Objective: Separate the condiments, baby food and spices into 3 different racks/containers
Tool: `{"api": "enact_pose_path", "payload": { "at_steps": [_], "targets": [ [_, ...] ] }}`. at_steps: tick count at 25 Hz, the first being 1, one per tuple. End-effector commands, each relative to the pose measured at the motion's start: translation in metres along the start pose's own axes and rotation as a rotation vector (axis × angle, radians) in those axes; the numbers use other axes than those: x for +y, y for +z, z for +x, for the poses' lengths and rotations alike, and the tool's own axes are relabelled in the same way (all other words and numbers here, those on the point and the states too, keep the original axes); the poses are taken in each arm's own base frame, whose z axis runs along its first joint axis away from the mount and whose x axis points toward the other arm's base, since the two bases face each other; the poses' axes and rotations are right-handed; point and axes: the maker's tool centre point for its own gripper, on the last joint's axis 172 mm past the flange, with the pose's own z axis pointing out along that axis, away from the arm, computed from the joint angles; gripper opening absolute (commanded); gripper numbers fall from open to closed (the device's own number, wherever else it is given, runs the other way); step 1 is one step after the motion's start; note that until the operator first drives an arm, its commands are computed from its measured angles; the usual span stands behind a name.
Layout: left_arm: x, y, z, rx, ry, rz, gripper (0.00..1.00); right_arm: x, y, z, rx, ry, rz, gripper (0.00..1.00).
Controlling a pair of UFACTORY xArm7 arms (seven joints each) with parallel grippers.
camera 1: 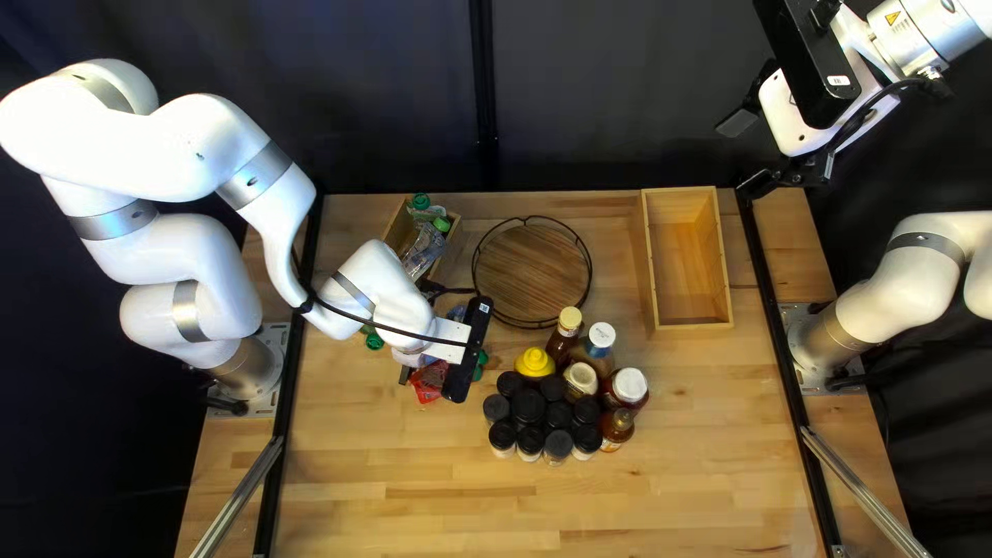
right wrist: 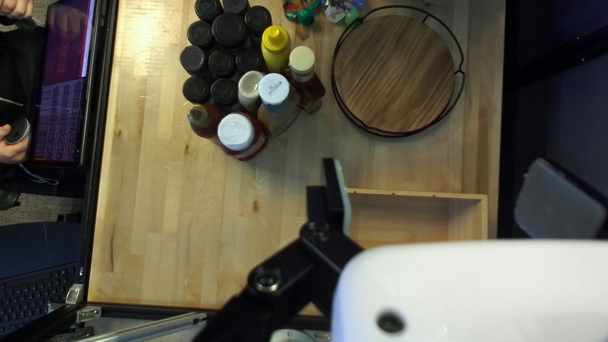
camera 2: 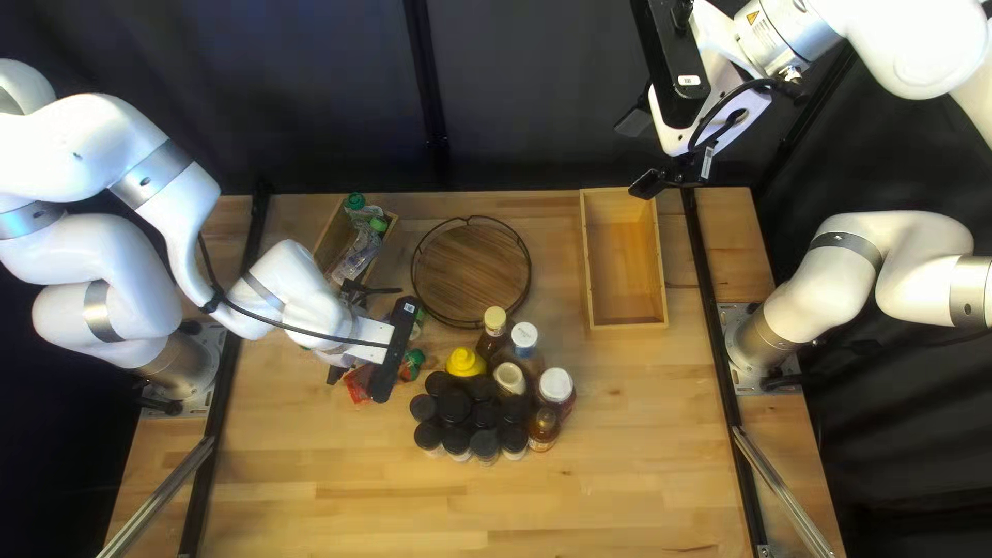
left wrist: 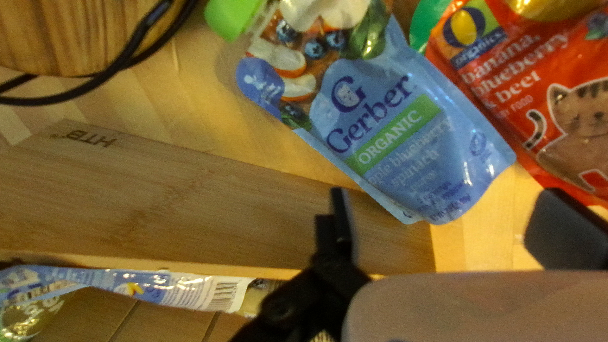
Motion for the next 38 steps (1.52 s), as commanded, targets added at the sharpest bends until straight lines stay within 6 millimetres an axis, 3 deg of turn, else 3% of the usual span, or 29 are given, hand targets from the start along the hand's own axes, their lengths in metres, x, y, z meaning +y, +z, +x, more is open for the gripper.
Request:
{"api": "enact_pose_path", "payload": {
  "at_steps": [1, 8, 16, 20, 25, 31, 38],
  "targets": [
    [0.001, 0.001, -0.002, -0.007, 0.004, -0.002, 0.0, 0.0, 0.0, 0.0, 0.0, 0.0, 0.0, 1.0],
    [0.003, -0.011, 0.006, -0.006, 0.03, -0.012, 0.0, 0.0, 0.0, 0.0, 0.0, 0.0, 0.0, 1.0],
    [0.007, -0.072, 0.024, 0.022, 0.025, 0.021, 0.0, 0.0, 0.0, 0.0, 0.0, 0.0, 0.0, 1.0],
    [0.004, -0.097, 0.023, 0.032, -0.012, 0.059, 0.0, 0.0, 0.0, 0.0, 0.0, 0.0, 0.0, 1.0],
    [-0.004, -0.119, 0.009, 0.03, -0.091, 0.119, 0.0, 0.0, 0.0, 0.0, 0.0, 0.0, 0.0, 1.0],
    [-0.021, -0.138, -0.027, 0.007, -0.215, 0.196, 0.0, 0.0, 0.0, 0.0, 0.0, 0.0, 0.0, 1.0],
    [-0.034, -0.136, -0.062, -0.024, -0.368, 0.264, 0.0, 0.0, 0.0, 0.0, 0.0, 0.0, 0.0, 1.0]
  ]
}}
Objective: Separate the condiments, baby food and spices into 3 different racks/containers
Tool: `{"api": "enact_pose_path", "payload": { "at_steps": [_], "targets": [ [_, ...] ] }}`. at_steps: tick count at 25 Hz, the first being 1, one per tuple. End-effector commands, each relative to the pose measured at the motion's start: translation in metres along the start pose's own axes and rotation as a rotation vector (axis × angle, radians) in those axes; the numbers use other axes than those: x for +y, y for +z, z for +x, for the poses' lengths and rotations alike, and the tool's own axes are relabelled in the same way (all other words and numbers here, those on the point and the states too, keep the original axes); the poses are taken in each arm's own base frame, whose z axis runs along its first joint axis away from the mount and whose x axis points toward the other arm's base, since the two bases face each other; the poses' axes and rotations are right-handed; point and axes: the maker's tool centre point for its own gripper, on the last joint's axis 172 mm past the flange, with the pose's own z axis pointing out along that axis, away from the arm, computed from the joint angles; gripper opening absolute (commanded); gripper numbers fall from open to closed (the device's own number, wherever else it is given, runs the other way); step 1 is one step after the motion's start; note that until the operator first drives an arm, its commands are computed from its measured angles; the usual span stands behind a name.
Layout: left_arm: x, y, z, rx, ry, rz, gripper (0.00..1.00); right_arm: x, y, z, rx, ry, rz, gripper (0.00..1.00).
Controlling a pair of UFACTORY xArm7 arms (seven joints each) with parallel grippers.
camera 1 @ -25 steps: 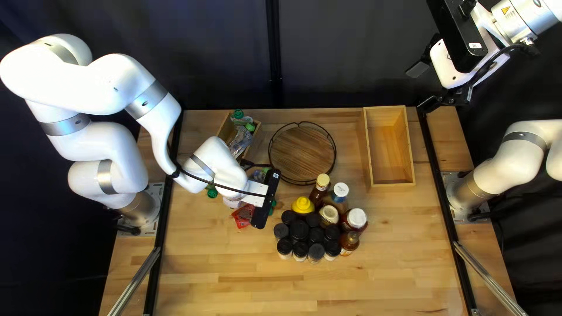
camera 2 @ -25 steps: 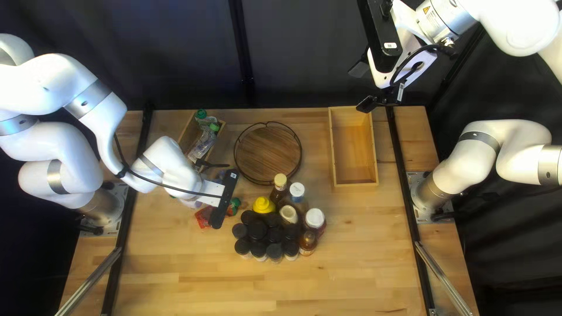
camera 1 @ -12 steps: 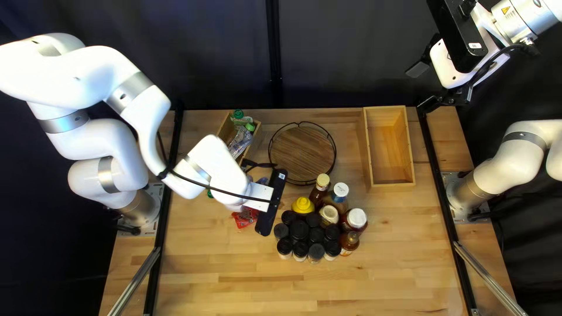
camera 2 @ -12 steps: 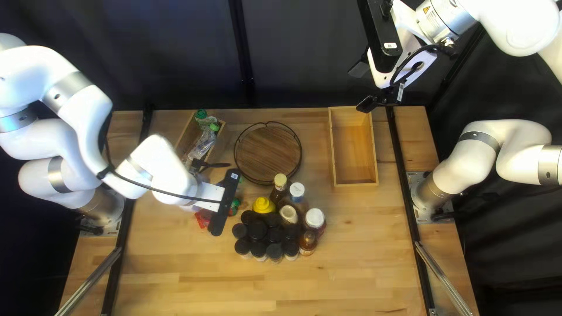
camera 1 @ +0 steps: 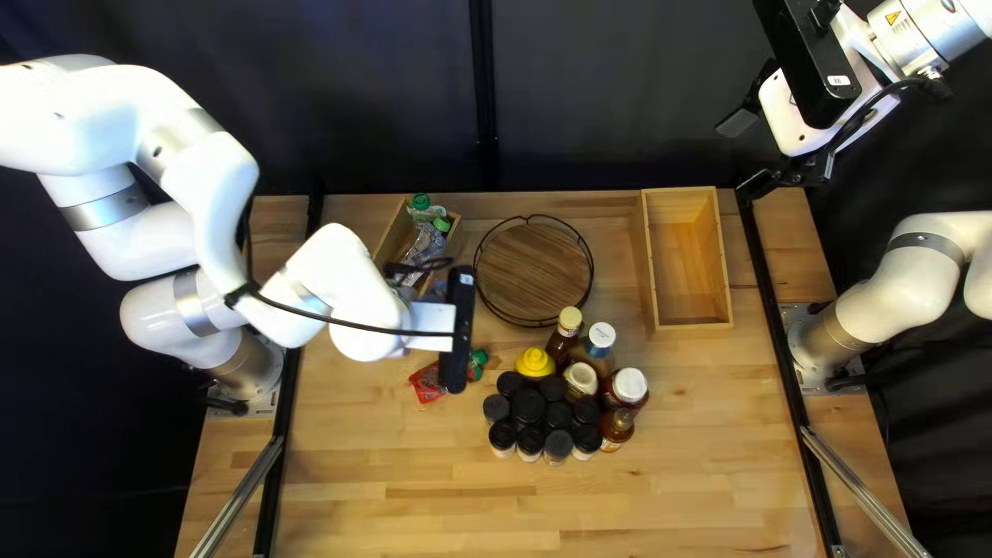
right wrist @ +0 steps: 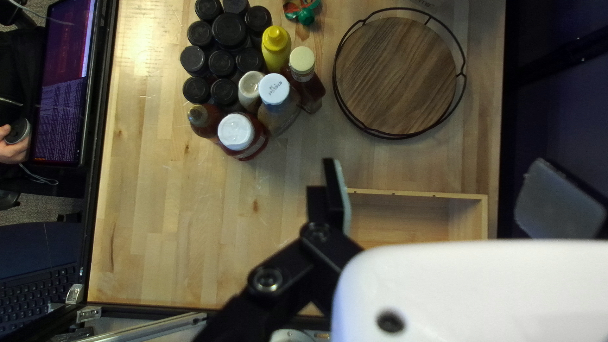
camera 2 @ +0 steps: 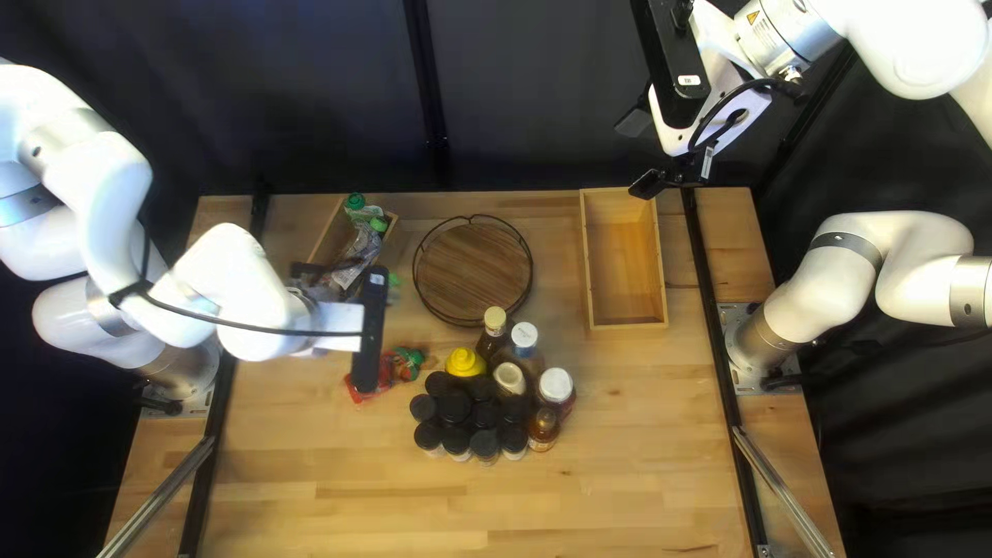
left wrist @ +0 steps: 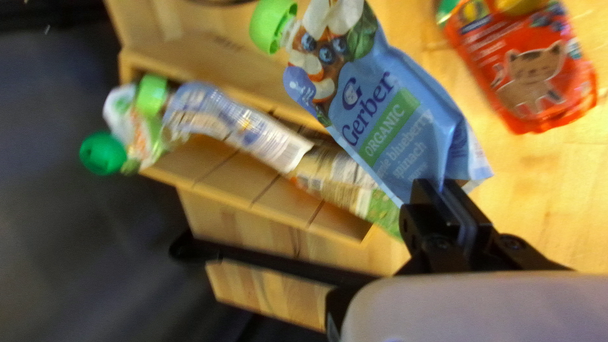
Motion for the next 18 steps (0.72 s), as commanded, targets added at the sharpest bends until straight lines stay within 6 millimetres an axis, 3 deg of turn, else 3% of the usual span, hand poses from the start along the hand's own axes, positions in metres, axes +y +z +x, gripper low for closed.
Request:
{"api": "enact_pose_path", "payload": {
  "at_steps": [1, 11, 16, 17, 18],
  "targets": [
    [-0.01, 0.013, -0.016, -0.029, -0.098, 0.044, 0.0, 0.0, 0.0, 0.0, 0.0, 0.0, 0.0, 1.0],
    [-0.026, 0.062, -0.034, -0.095, -0.277, 0.061, 0.0, 0.0, 0.0, 0.0, 0.0, 0.0, 0.0, 1.0],
    [-0.036, 0.085, -0.029, -0.104, -0.33, 0.037, 0.0, 0.0, 0.0, 0.0, 0.0, 0.0, 0.0, 1.0],
    [-0.037, 0.087, -0.029, -0.106, -0.336, 0.034, 0.17, 0.0, 0.0, 0.0, 0.0, 0.0, 0.0, 1.0],
    [-0.037, 0.089, -0.027, -0.111, -0.35, 0.024, 0.87, 0.0, 0.0, 0.0, 0.0, 0.0, 0.0, 1.0]
  ]
}}
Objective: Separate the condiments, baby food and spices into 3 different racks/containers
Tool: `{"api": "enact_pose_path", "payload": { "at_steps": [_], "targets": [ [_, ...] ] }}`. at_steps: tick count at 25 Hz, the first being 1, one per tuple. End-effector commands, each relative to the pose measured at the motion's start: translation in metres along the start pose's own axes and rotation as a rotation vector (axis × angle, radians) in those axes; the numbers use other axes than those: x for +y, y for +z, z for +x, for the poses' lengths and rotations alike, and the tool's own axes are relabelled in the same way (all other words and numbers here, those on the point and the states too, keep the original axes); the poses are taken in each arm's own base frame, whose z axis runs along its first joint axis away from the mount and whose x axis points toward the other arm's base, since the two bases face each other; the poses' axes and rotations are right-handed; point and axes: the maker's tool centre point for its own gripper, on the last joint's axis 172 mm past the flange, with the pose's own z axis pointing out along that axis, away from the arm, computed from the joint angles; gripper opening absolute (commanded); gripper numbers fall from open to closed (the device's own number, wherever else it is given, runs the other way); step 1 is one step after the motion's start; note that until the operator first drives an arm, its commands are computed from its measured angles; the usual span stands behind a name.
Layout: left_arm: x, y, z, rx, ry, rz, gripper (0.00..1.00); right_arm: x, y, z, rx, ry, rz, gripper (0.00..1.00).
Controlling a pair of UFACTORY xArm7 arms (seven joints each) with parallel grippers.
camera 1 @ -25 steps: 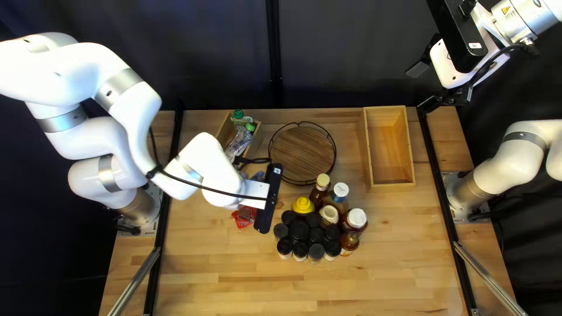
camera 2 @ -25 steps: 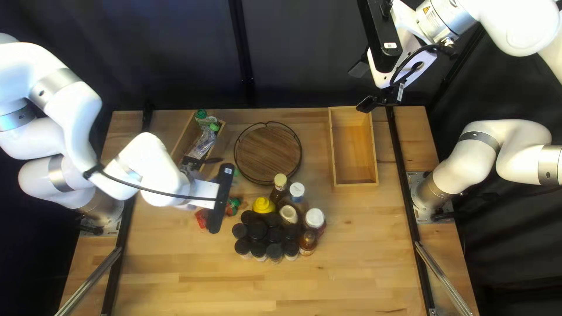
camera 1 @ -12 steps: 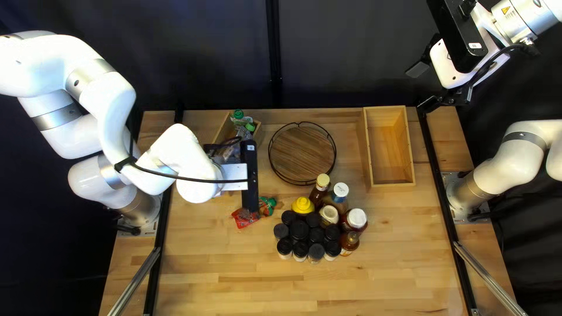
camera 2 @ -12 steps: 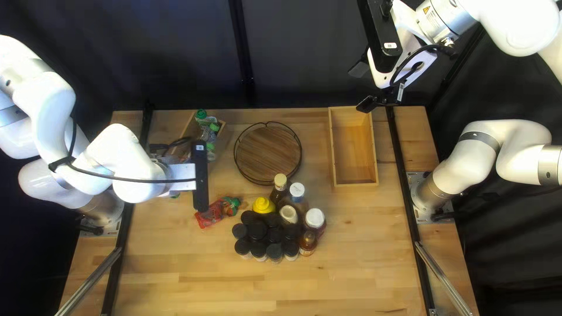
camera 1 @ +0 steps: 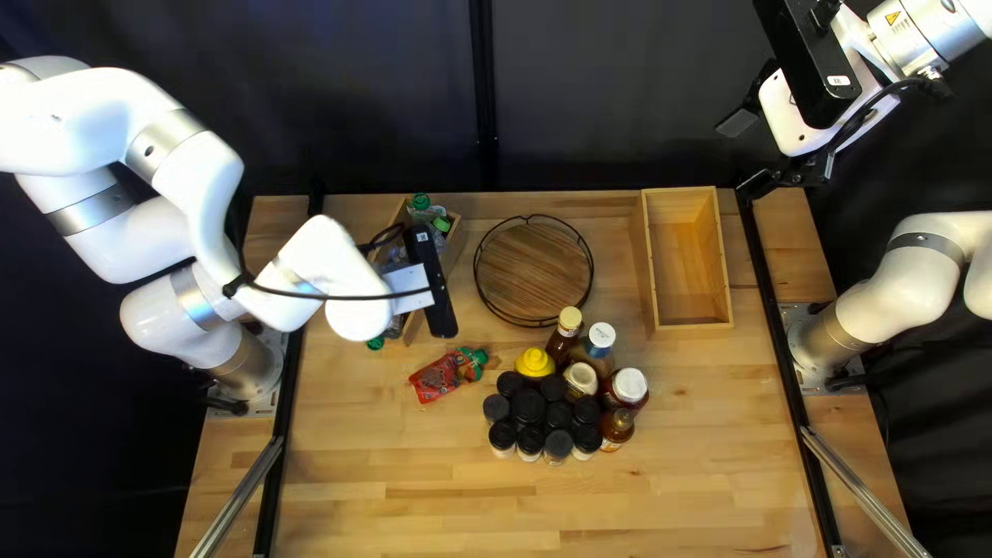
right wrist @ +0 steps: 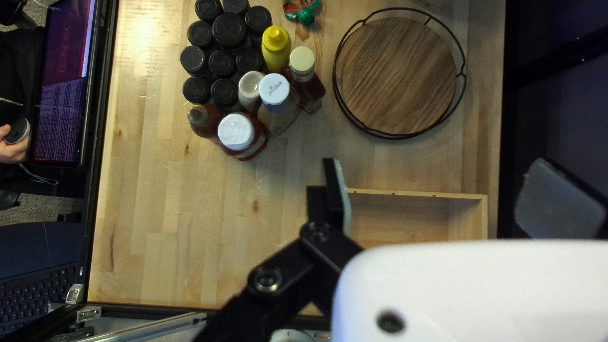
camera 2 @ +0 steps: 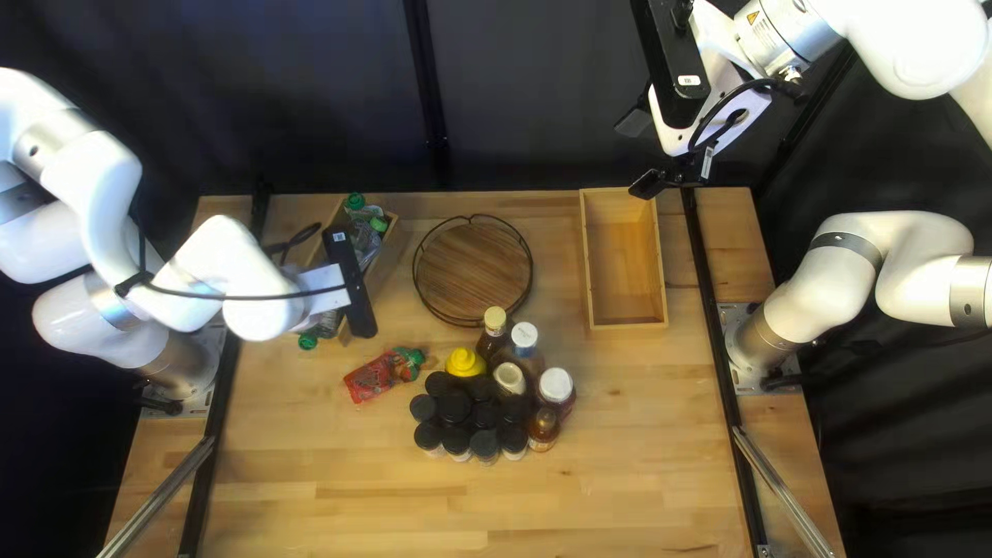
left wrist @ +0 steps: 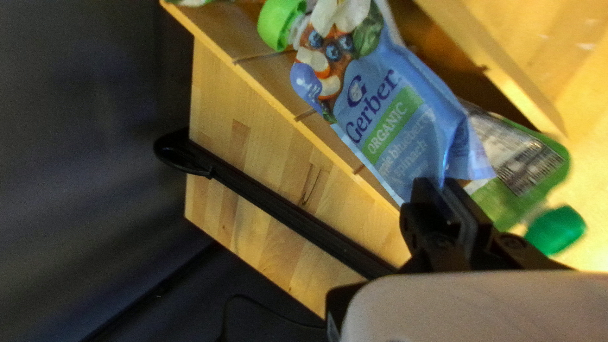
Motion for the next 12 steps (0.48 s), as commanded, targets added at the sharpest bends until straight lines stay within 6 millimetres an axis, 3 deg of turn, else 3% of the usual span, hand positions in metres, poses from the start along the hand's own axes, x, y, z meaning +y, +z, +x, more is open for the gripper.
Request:
{"api": "enact_pose_path", "payload": {
  "at_steps": [1, 4, 12],
  "targets": [
    [-0.002, 0.008, 0.006, -0.015, -0.039, -0.024, 1.0, 0.0, 0.0, 0.0, 0.0, 0.0, 0.0, 1.0],
    [0.001, 0.001, 0.005, -0.02, -0.049, -0.042, 1.0, 0.0, 0.0, 0.0, 0.0, 0.0, 0.0, 1.0],
    [0.04, -0.062, 0.003, 0.044, 0.037, -0.151, 1.0, 0.0, 0.0, 0.0, 0.0, 0.0, 0.0, 1.0]
  ]
}}
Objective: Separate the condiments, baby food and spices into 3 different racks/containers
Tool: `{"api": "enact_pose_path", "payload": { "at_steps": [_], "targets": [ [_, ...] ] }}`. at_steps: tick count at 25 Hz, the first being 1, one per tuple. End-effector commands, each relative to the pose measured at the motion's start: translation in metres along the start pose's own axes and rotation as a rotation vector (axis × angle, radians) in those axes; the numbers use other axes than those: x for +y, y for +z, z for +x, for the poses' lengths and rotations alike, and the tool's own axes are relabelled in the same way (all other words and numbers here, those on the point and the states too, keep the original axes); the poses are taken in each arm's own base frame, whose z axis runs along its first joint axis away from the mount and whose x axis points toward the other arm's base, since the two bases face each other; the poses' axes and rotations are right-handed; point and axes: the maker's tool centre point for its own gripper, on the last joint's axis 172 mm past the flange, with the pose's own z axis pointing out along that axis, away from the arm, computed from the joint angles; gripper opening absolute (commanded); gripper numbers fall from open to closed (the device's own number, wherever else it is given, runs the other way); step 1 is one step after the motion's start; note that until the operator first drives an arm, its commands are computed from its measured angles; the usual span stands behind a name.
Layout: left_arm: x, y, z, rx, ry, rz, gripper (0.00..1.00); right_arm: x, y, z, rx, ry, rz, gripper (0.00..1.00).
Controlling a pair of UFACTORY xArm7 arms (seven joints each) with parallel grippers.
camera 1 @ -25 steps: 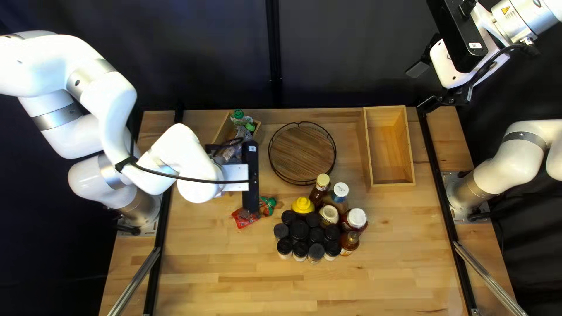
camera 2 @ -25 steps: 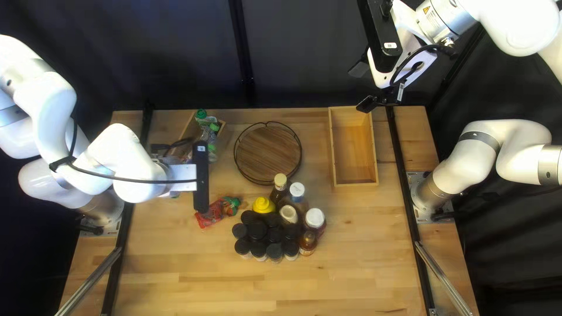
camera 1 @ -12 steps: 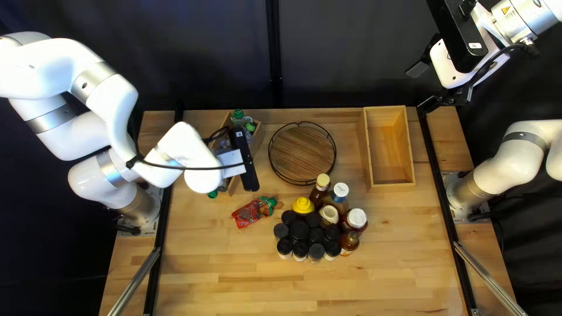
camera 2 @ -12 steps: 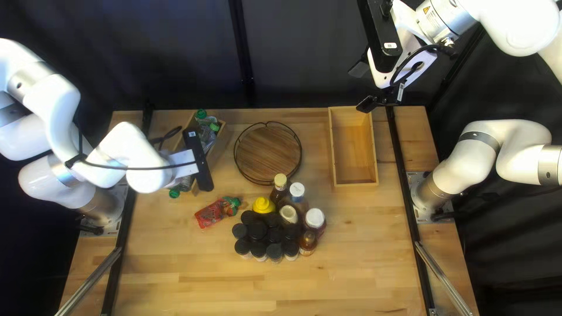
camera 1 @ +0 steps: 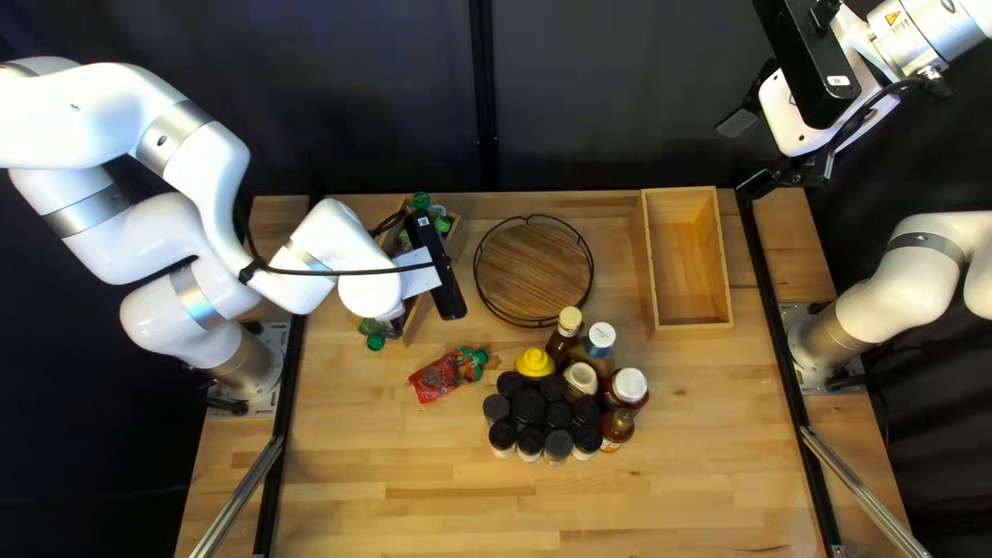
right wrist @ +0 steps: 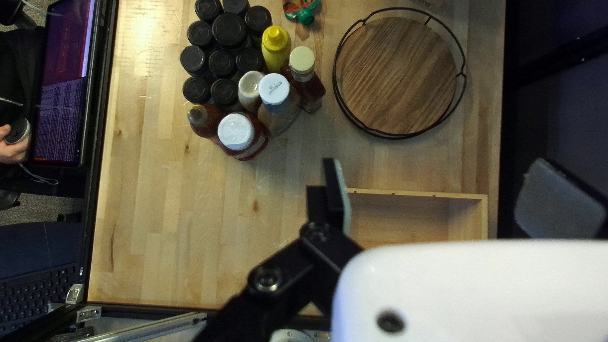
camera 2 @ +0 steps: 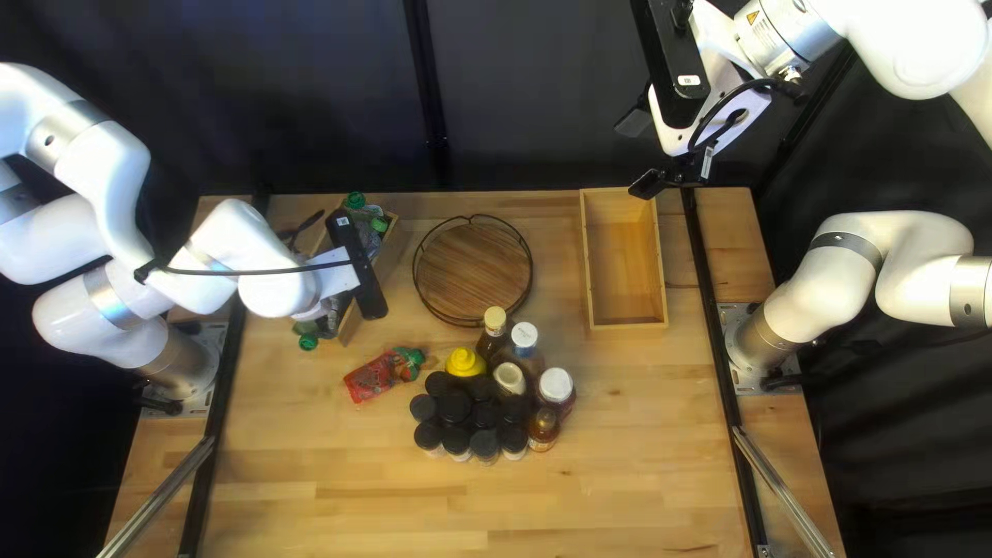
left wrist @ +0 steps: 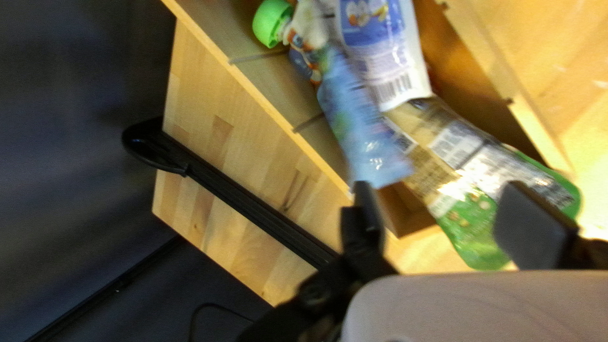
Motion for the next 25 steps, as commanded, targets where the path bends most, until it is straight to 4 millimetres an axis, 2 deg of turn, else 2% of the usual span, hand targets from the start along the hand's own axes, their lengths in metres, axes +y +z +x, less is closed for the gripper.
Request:
{"api": "enact_pose_path", "payload": {
  "at_steps": [1, 6, 9, 12, 17, 25],
  "targets": [
    [0.024, -0.031, 0.0, 0.051, 0.079, -0.08, 1.0, 0.0, 0.0, 0.0, 0.0, 0.0, 0.0, 1.0],
    [0.062, -0.058, 0.01, 0.089, 0.148, -0.14, 1.0, 0.0, 0.0, 0.0, 0.0, 0.0, 0.0, 1.0],
    [0.084, -0.065, 0.017, 0.09, 0.165, -0.153, 1.0, 0.0, 0.0, 0.0, 0.0, 0.0, 0.0, 1.0],
    [0.097, -0.068, 0.02, 0.087, 0.164, -0.152, 1.0, 0.0, 0.0, 0.0, 0.0, 0.0, 0.0, 1.0],
    [0.118, -0.058, 0.022, 0.069, 0.117, -0.143, 1.0, 0.0, 0.0, 0.0, 0.0, 0.0, 0.0, 1.0],
    [0.148, -0.031, 0.012, 0.007, 0.017, -0.189, 1.0, 0.0, 0.0, 0.0, 0.0, 0.0, 0.0, 1.0]
  ]
}}
